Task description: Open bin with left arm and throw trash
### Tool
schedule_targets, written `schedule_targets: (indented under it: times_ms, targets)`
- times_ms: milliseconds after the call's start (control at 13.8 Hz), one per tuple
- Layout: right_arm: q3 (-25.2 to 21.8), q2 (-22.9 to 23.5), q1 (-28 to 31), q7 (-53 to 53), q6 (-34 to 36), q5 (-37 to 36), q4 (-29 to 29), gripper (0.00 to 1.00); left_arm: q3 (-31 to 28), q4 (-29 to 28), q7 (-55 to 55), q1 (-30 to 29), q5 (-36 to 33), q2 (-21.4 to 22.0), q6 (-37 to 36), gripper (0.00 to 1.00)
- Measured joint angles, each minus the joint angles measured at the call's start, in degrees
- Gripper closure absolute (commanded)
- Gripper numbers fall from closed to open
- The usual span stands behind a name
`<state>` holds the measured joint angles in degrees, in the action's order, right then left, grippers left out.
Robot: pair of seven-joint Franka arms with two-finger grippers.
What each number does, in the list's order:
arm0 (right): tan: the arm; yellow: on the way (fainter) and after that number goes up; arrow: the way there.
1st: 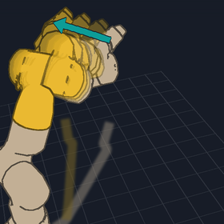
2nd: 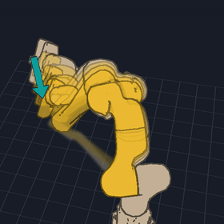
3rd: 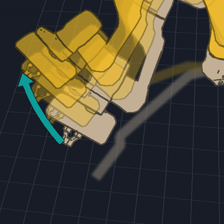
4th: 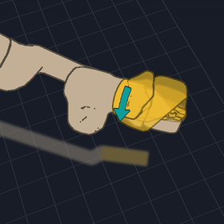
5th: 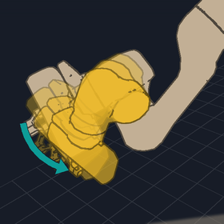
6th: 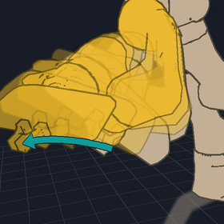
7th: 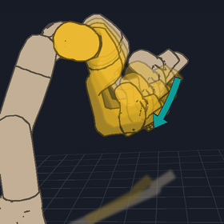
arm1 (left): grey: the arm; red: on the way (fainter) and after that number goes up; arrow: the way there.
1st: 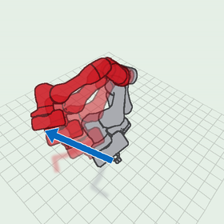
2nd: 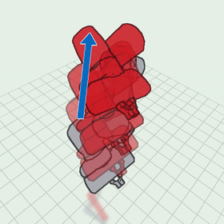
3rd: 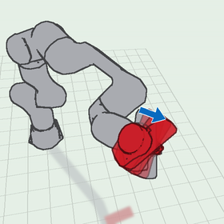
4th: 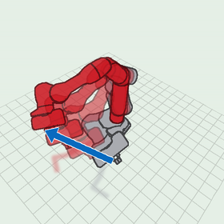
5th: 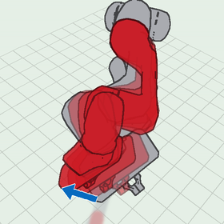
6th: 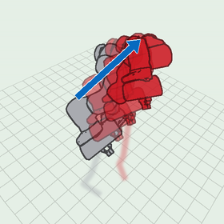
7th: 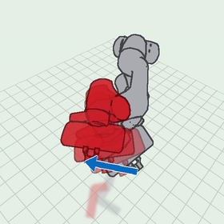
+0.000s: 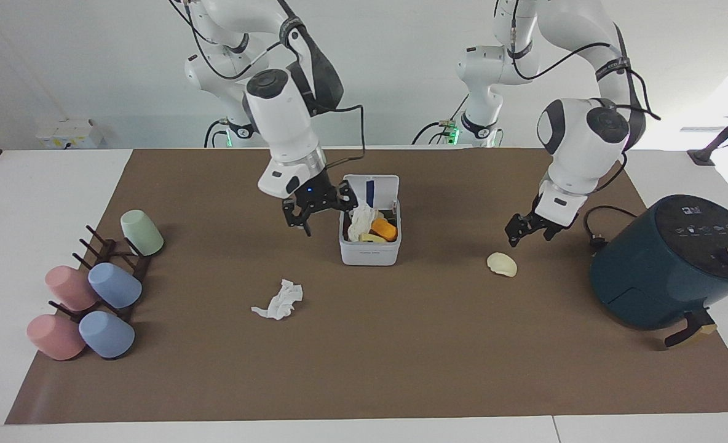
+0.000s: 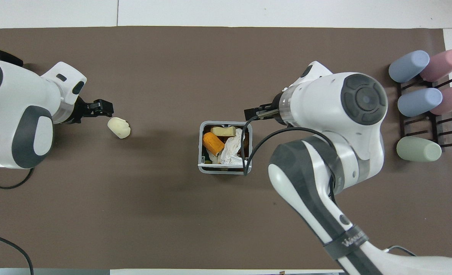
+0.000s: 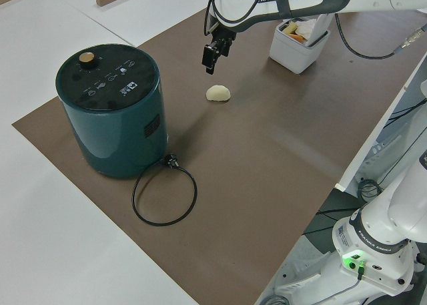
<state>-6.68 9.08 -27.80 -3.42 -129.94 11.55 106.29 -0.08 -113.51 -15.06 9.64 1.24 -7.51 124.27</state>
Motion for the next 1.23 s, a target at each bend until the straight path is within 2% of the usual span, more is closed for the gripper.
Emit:
schedule_targets:
  times_ms: [217, 289, 361, 578, 794, 939, 1083, 1228]
  targets:
    - [-0.1, 3.0, 5.0, 6.2, -5.9, 0.0, 1.3, 0.0, 0.0, -4.6, -0.5, 0.6, 0.0, -2.8, 8.9, 0.34]
    - [-0.1, 4.9, 5.3, 8.4, -8.8, 0.0, 1.5, 0.0, 0.0, -6.5, -0.5, 0.6, 0.0, -3.3, 11.9, 0.59]
    - [-0.1, 7.1, 5.4, 11.6, -12.2, -0.1, 1.6, 0.0, 0.0, -8.1, -0.5, 0.7, 0.0, -3.8, 13.7, 1.0]
    - [-0.1, 13.1, 6.1, 23.2, -21.0, -0.1, 1.6, 0.0, 0.1, -9.2, -0.6, 1.3, 0.0, -3.9, 14.6, 1.0]
    - [-0.1, 15.1, 7.3, 29.3, -23.7, -0.1, 1.5, 0.0, 0.1, -8.7, -0.9, 1.7, 0.0, -2.6, 13.6, 1.0]
    - [-0.1, 15.3, 7.5, 30.2, -23.7, 0.0, 1.6, 0.0, 0.1, -6.5, -1.5, 2.5, 0.0, -0.3, 8.8, 1.0]
    - [0.0, 15.8, 7.7, 30.4, -23.8, 1.7, 1.8, 0.0, 0.3, -1.0, -4.6, 4.6, 0.0, 1.8, 0.2, 1.0]
    - [0.0, 16.1, 7.8, 31.9, -23.9, 4.5, 2.4, 0.0, 0.5, 4.6, -9.4, 7.9, 0.6, 2.5, -5.3, 1.0]
